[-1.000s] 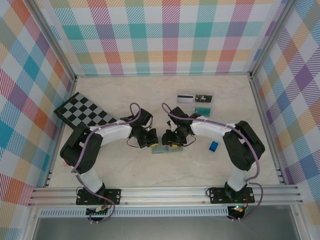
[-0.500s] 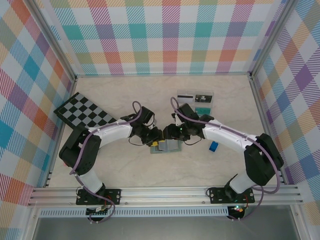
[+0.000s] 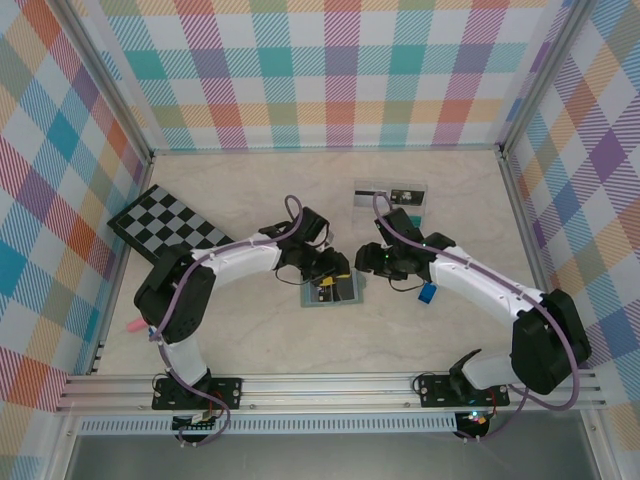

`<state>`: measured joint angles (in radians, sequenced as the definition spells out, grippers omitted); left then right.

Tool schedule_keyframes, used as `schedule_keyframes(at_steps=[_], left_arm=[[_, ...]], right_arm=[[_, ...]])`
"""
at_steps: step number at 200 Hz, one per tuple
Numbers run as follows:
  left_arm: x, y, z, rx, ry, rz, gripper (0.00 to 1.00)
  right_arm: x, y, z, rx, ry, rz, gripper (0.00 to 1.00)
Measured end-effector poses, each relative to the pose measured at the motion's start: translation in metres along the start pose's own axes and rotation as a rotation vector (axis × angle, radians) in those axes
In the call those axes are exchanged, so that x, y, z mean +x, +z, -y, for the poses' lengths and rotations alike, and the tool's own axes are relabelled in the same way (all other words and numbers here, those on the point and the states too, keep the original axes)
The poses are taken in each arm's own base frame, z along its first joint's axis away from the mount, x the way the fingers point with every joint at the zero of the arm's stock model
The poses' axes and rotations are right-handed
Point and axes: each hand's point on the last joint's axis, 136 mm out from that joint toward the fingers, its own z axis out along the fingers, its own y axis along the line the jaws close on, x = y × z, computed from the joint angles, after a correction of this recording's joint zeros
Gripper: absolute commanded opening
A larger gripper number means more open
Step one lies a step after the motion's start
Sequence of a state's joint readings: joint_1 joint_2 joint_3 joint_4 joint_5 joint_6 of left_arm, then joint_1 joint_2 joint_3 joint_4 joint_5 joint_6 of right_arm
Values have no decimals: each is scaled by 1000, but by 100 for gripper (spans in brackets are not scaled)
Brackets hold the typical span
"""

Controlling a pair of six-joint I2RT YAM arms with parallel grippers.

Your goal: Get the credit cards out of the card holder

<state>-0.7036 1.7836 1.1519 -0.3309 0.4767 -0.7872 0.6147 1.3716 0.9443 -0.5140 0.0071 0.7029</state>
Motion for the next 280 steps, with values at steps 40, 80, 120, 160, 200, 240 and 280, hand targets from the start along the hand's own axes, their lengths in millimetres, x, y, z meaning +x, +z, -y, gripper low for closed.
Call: schedule_keyframes(at_steps=[40, 80, 120, 160, 200, 240, 280], left_arm=[[-7, -15, -16, -74, -34, 77, 32], [-8, -28, -21, -91, -63, 122, 26], [-2, -22, -29, -95, -101, 99, 21], [-3, -4, -29, -65, -123, 60, 19], [0, 12, -38, -78, -155, 16, 19], [0, 17, -40, -84, -160, 8, 24], [-1, 18, -39, -74, -156, 8, 25]], right_arm=[[8, 9, -6, -25, -35, -60, 34], [12, 35, -22, -46, -69, -164, 18], [22, 60, -32, -31, -92, -258, 16], [34, 76, -16, 56, -79, -335, 16], [37, 85, -6, 122, -89, -373, 16], [40, 86, 1, 153, -88, -393, 20], [42, 92, 7, 160, -73, -413, 18]])
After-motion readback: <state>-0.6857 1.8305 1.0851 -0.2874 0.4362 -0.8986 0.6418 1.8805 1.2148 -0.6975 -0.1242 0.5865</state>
